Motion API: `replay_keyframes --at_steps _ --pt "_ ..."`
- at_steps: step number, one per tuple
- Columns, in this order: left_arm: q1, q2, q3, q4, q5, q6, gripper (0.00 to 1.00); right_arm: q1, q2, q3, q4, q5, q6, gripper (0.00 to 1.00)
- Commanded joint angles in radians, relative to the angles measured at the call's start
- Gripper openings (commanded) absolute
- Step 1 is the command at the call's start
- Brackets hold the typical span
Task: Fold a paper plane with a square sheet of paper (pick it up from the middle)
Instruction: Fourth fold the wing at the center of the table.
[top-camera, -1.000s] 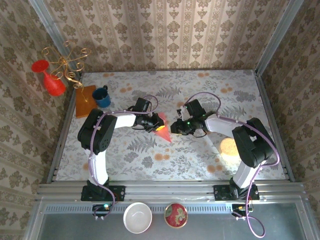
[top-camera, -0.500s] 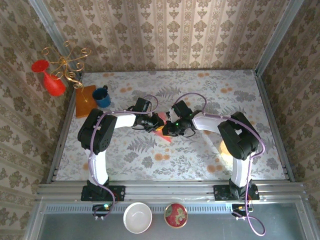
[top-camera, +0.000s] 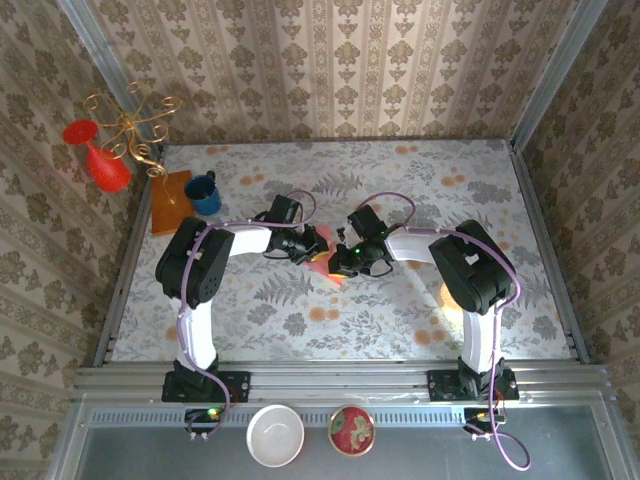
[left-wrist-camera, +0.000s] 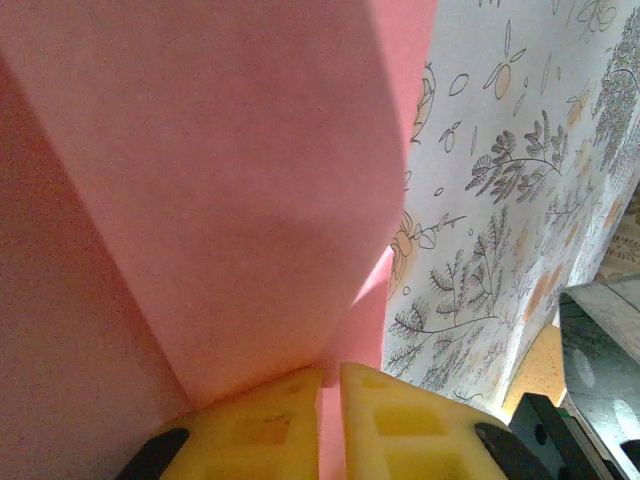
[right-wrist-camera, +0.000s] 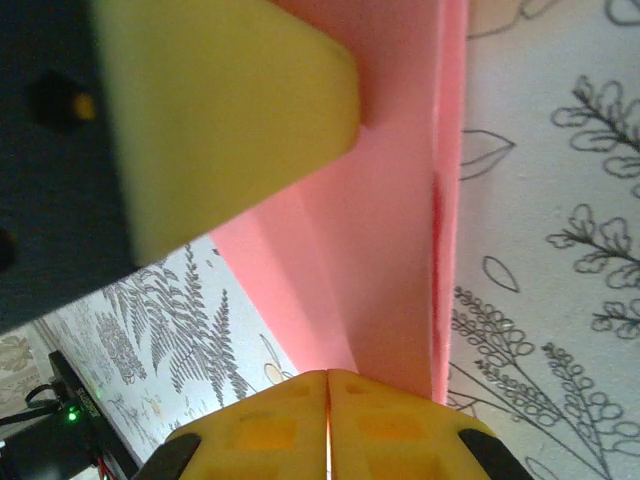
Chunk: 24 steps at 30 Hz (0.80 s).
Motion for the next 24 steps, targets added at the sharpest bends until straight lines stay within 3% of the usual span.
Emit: replay_keyframes --at_steps 1,12,24 --pt "0.006 0.053 -0.012 -0.064 -0.040 0.018 0.14 -0.004 0.023 -0.022 0.004 -0.038 0.020 0.11" --pt "0.006 0.053 -0.021 -0.064 -0.040 0.016 0.14 -0.027 -0.050 -0.023 0.071 -0.064 0.041 0.12" --pt "0.004 0.060 -0.015 -0.080 -0.035 0.015 0.14 -0.028 0.048 0.056 0.001 -0.018 0.002 0.09"
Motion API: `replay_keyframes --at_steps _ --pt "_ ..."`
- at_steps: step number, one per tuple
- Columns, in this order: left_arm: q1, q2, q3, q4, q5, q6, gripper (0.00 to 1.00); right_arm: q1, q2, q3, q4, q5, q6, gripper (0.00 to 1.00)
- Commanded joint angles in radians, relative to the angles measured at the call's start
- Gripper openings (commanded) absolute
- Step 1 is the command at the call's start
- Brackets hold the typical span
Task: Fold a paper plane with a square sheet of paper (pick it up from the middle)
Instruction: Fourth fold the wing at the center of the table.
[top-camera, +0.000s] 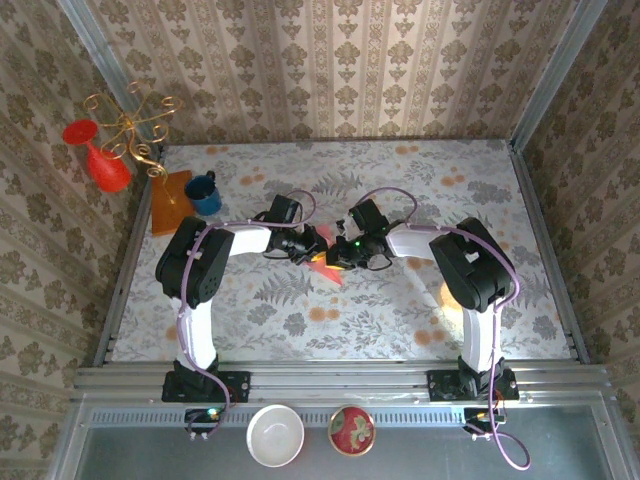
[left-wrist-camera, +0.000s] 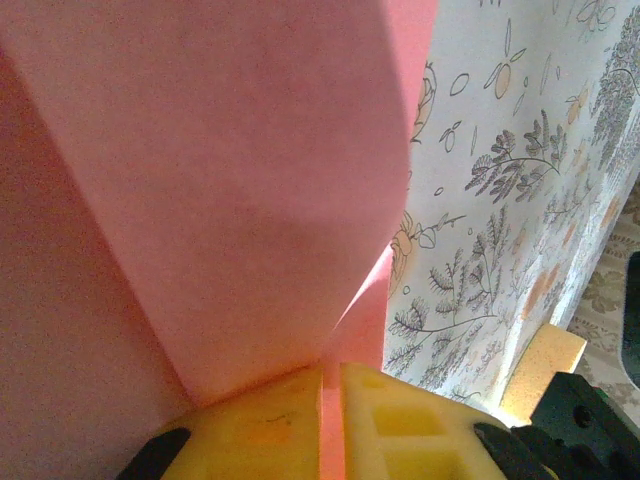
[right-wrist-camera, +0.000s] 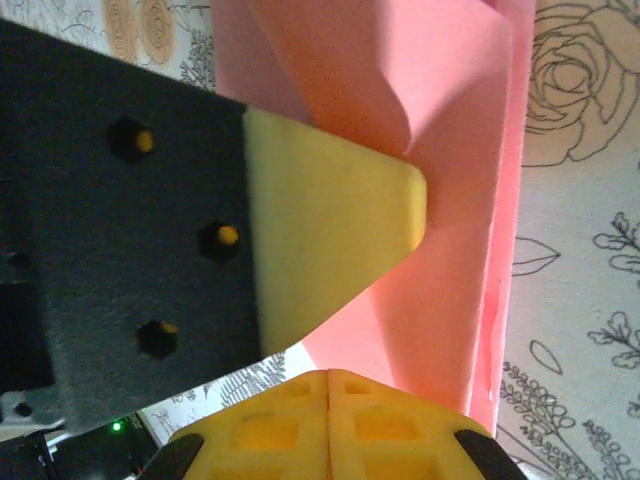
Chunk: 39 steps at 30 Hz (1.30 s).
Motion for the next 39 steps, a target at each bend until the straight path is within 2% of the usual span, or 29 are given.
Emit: replay_keyframes --at_steps 1,12,28,35,39 --pt "0.001 0.059 -0.014 -0.081 -0.043 0.014 0.14 -0.003 0.034 0.020 -0.055 0.025 -0.026 0.09" --pt "0.001 0.064 -0.015 -0.112 -0.066 0.014 0.13 -0.001 0.022 -0.042 -0.105 -0.003 -0.037 0.08" --pt "0.006 0.071 -0.021 -0.122 -0.074 0.021 0.13 0.013 -0.153 -0.280 -0.231 -0.001 -0.045 0.08" --pt "0.004 0.068 -0.022 -0.119 -0.072 0.019 0.13 0.009 -0.283 -0.205 -0.188 0.015 -0.060 0.09" --pt "0.002 0.066 -0.021 -0.118 -0.069 0.018 0.13 0.008 -0.221 -0.115 -0.164 0.051 -0.057 0.08"
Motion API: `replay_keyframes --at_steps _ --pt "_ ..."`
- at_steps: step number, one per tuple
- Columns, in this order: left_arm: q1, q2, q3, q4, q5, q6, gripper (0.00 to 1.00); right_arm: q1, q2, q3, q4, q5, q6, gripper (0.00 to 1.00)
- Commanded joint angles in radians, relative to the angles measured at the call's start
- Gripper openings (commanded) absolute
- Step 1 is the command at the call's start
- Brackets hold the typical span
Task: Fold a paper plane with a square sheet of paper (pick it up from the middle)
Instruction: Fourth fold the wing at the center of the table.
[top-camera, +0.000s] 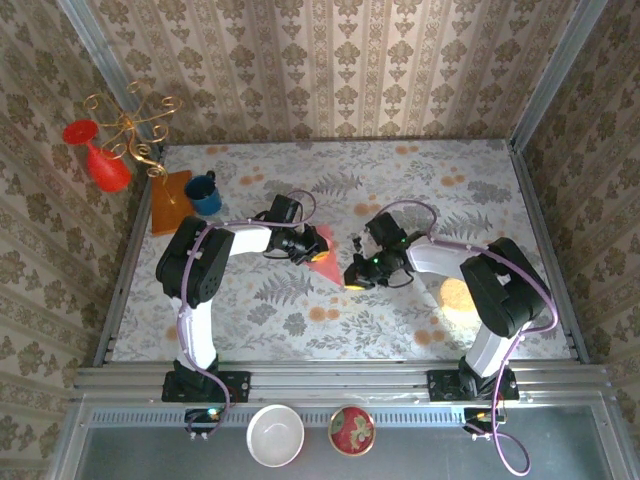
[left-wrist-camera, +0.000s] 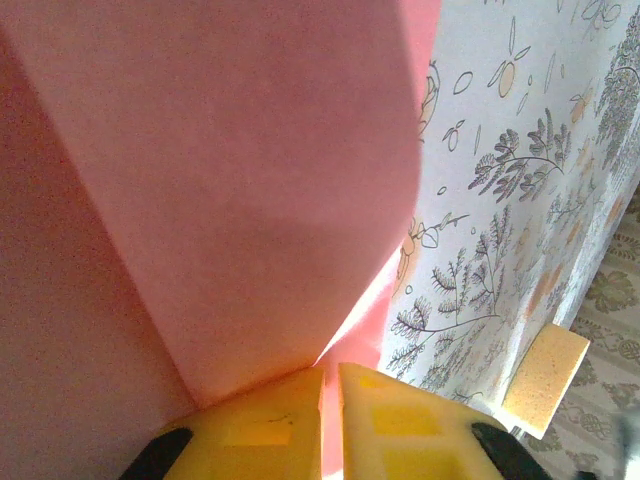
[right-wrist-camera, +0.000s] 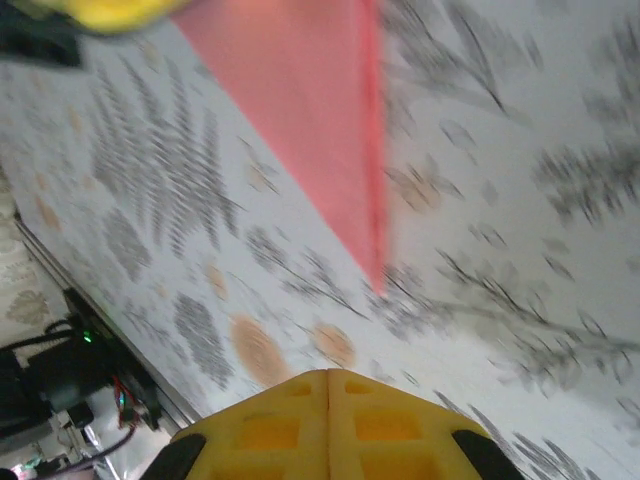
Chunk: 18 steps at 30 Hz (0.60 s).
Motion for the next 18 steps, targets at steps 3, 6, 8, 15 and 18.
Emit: replay_keyframes --at_steps 3,6,8,15,18 --pt "0.001 0.061 -0.027 -0.105 -0.065 0.012 0.13 0.011 0.107 0.122 0.001 0.059 -0.005 0.05" --pt "0.000 0.059 -0.023 -0.110 -0.062 0.014 0.13 0.020 0.163 0.168 0.003 0.070 -0.006 0.03" --pt "0.000 0.057 -0.021 -0.113 -0.061 0.015 0.13 0.025 0.190 0.190 -0.005 0.067 -0.017 0.03" --pt "-0.005 0.041 -0.005 -0.110 -0.048 0.018 0.13 0.028 0.245 0.175 -0.028 0.086 -0.041 0.01" --pt "-0.008 0.014 0.018 -0.108 -0.038 0.034 0.13 0.027 0.255 0.160 -0.065 0.121 -0.064 0.01"
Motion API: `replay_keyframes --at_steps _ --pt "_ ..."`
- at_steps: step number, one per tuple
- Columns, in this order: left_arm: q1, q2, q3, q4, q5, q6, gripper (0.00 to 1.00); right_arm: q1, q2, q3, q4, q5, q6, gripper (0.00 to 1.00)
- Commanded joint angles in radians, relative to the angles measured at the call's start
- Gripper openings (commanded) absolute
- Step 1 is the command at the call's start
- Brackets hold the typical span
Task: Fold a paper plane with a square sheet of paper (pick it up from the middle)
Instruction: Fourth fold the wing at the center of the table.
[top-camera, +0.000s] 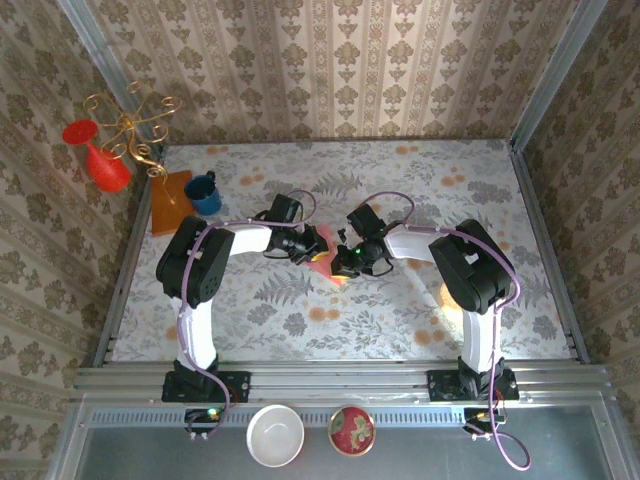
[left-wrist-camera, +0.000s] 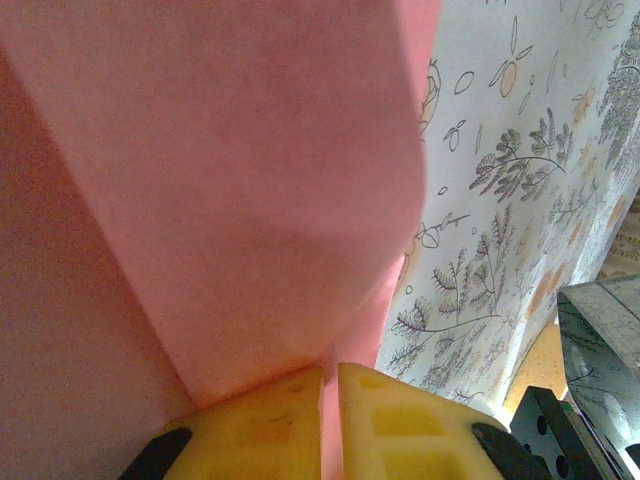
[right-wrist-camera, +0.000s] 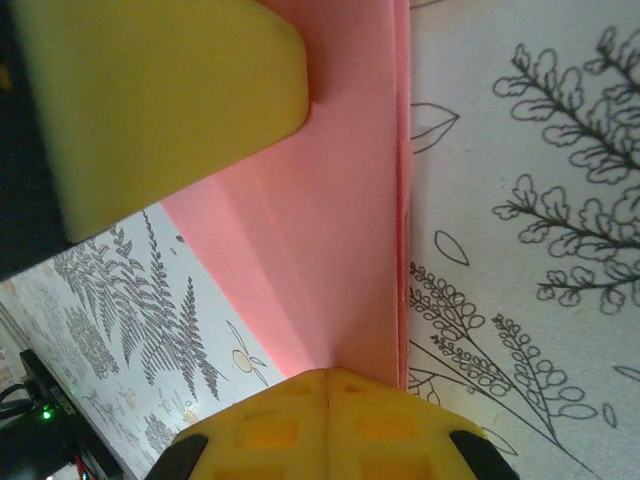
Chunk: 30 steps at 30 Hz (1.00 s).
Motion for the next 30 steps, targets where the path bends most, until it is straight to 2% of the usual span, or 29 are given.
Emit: replay_keyframes --at_steps 1,6,11,18,23,30 --pt "-0.007 -0.004 0.012 -0.085 -0.035 0.038 0.13 0.002 0.028 -0.019 -0.094 0.073 -0.044 0.00" --pt "-0.026 -0.103 -0.002 -0.038 -0.065 0.070 0.13 -0.006 0.048 -0.029 -0.142 0.085 -0.076 0.00" --pt "-0.065 -0.127 -0.054 0.001 -0.075 0.091 0.12 -0.015 0.051 -0.036 -0.143 0.077 -0.080 0.00" --pt "-0.077 -0.113 -0.108 0.033 -0.069 0.090 0.11 -0.019 0.060 -0.050 -0.132 0.058 -0.072 0.00" --pt "-0.075 -0.066 -0.088 0.032 -0.066 0.113 0.11 -0.021 0.074 -0.059 -0.129 0.047 -0.067 0.00" --pt "-0.017 -0.033 -0.058 0.007 -0.094 0.127 0.11 -0.031 0.090 -0.083 -0.191 0.085 -0.090 0.00"
